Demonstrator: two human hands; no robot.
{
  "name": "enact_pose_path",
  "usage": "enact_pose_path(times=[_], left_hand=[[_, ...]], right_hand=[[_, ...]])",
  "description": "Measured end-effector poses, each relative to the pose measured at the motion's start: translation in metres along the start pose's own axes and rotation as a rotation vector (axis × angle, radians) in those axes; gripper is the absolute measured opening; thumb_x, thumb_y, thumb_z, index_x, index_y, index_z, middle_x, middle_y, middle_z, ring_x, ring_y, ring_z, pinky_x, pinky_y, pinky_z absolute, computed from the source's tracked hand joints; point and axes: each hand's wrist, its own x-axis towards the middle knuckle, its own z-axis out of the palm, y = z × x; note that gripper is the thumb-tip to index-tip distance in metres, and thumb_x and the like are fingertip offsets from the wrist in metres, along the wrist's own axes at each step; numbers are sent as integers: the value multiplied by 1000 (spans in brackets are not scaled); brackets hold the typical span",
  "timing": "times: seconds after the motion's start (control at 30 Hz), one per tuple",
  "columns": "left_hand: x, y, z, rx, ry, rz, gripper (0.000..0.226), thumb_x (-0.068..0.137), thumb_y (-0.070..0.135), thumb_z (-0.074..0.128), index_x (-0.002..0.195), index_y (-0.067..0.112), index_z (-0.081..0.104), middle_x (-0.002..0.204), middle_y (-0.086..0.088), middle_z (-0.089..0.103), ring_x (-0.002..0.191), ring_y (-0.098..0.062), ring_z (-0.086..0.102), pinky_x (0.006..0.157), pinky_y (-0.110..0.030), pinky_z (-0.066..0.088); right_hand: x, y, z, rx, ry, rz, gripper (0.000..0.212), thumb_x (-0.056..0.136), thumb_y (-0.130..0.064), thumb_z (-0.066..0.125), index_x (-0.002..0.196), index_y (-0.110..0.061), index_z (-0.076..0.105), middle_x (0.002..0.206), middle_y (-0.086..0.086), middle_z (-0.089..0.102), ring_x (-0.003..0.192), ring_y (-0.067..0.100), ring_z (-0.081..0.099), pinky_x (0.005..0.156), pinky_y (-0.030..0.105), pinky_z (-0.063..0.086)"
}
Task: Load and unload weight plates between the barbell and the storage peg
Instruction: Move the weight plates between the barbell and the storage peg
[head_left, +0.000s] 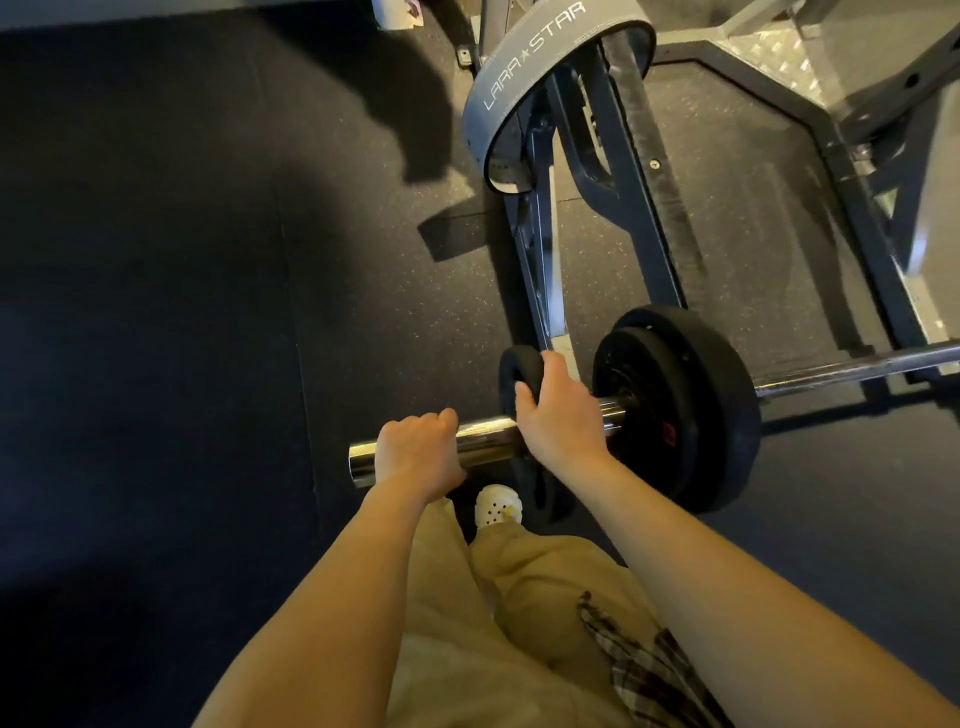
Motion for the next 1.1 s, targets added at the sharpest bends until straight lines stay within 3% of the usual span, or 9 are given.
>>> enact_pose_path(times=[0.1,0.23,0.3,0.43,0.6,0.73,0.83,1.0,1.1], left_hand=[[0,2,1,-3,13,9,37,82,41,65,112,24,52,99,5,63,84,-15,61,68,-29,43],[2,1,3,-17,33,28,34,83,41,64,110,25,52,96,6,63,81,-13,60,72,-29,49],[4,0,3,-20,35,48,30,84,41,63,108,25,52,95,6,63,79,-13,59,71,-29,49],[5,-2,7,-14,59,63,26,87,42,59,106,25,52,93,7,63,78,-10,59,70,-26,46],[3,1,4,13,52,63,28,87,41,59,109,24,52,95,6,63,79,-12,59,69,-26,44],[3,2,0,3,19,39,35,83,43,64,111,25,52,94,7,62,74,-10,54,66,-25,43],[0,0,0,-10,-9,45,39,82,43,66,113,26,50,98,7,62,76,-10,54,68,-25,43],[-5,-1,-4,-103,-28,31,48,80,39,69,122,29,46,111,7,60,101,-15,56,91,-33,41],[-23,-10,-3,-166,6,-48,60,80,36,69,133,33,40,127,8,52,126,-16,44,115,-45,19]], right_hand=[[34,-13,-2,-4,-116,97,41,99,-28,51,135,-12,42,122,9,57,112,26,56,80,30,42],[65,-18,-5,-48,-167,190,42,95,-22,55,136,-15,48,130,11,54,114,30,55,92,38,48],[70,-25,-2,-115,-187,204,39,94,-20,54,133,-14,51,125,11,57,109,29,58,86,36,49],[68,-30,4,-162,-167,151,34,96,-19,53,130,-17,53,120,7,60,106,25,57,75,29,41],[37,-15,8,-56,5,62,39,98,-26,52,137,-21,47,122,3,62,112,22,59,84,29,44],[-5,12,21,29,245,-160,46,97,-25,53,141,-17,43,122,1,61,110,15,59,86,22,45],[-30,37,35,14,187,-280,60,94,-19,57,148,-19,30,127,1,50,110,11,51,82,21,49],[-49,57,34,51,64,-323,81,90,-13,61,152,-28,11,150,1,22,113,15,54,80,19,53],[-50,49,32,3,32,-317,83,92,-15,59,153,-28,3,148,4,26,100,13,59,78,23,56]])
